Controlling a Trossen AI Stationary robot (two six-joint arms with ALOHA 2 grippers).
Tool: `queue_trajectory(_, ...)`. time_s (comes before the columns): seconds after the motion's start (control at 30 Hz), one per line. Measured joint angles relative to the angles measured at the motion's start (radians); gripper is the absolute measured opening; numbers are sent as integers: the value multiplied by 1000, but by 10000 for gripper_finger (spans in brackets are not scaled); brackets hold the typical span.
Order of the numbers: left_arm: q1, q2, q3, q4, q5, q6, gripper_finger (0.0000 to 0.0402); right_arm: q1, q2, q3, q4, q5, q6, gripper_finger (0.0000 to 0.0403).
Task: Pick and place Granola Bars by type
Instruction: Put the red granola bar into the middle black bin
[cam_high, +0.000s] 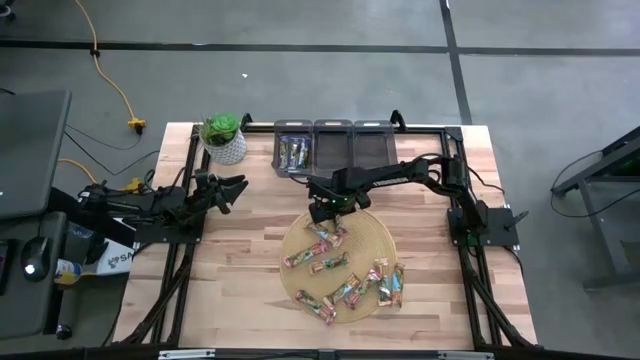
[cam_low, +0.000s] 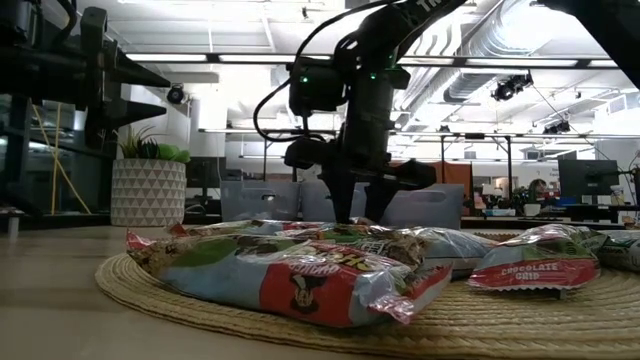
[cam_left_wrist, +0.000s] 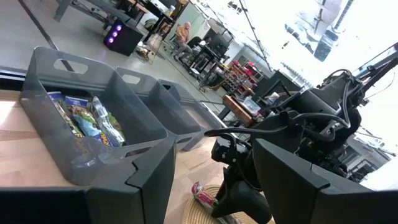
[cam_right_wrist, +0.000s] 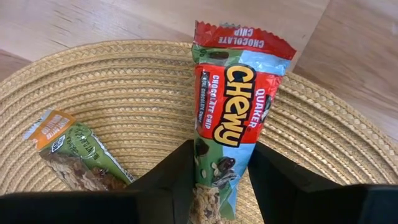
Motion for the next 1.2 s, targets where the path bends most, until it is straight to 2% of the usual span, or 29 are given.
queue_trajectory(1.0, 0, 0, 0, 0, 0, 0, 211, 2, 1, 34, 3, 35, -26, 133)
queue_trajectory(1.2, 0, 0, 0, 0, 0, 0, 211, 2, 0, 34, 11, 17, -35, 117)
